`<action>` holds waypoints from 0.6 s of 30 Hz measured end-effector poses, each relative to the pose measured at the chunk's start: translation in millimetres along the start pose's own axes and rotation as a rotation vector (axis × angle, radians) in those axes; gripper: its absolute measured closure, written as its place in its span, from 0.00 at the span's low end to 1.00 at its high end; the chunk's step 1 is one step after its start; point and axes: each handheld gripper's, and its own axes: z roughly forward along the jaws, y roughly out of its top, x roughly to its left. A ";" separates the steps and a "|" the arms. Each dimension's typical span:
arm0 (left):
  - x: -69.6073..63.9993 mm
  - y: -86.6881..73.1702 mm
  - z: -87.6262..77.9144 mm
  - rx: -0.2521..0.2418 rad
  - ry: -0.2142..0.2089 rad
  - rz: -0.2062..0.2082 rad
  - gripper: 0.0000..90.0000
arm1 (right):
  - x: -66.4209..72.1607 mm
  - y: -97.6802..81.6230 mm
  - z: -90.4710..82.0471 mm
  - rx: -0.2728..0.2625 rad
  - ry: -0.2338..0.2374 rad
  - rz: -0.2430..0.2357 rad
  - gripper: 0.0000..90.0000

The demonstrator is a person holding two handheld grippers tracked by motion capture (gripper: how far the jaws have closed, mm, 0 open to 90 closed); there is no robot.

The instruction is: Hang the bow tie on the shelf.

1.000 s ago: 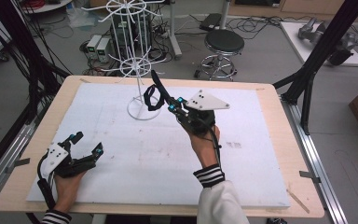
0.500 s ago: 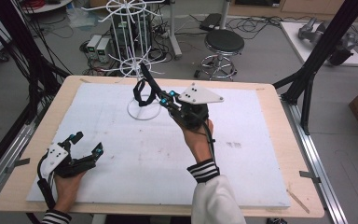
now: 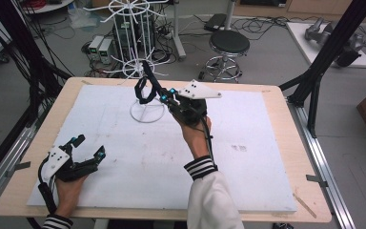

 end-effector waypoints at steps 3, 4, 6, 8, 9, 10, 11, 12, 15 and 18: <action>0.1 -0.1 0.0 -0.002 -0.001 -0.001 0.16 | -5.1 -3.9 5.1 0.003 0.004 0.026 0.97; 0.0 -0.1 0.0 -0.002 -0.001 -0.001 0.16 | -6.9 -5.2 7.0 0.002 0.006 0.031 0.97; 0.1 -0.2 -0.1 -0.004 -0.001 -0.001 0.16 | -9.9 -7.8 10.0 0.009 0.000 0.049 0.97; -0.1 -0.3 -0.1 -0.008 0.001 -0.003 0.16 | -12.8 -10.4 12.5 0.006 0.003 0.074 0.97; 0.1 -0.2 -0.4 -0.006 0.000 0.000 0.16 | -13.5 -11.5 13.7 0.008 0.000 0.081 0.97; 0.1 -0.2 -0.4 -0.006 0.000 0.001 0.16 | -14.0 -12.2 14.9 0.011 -0.001 0.085 0.97; 0.1 -0.2 -0.4 -0.006 0.000 0.001 0.16 | -14.5 -13.0 16.0 0.015 -0.006 0.086 0.97; 0.2 -0.2 -0.4 -0.005 0.000 0.001 0.16 | -14.7 -13.7 17.1 0.023 -0.008 0.084 0.97; 0.1 -0.2 -0.3 -0.007 0.000 -0.002 0.16 | -15.5 -16.3 20.7 0.048 -0.020 0.079 0.96; 0.1 -0.2 -0.3 -0.007 0.000 -0.002 0.16 | -16.9 -18.6 24.0 0.062 -0.028 0.075 0.96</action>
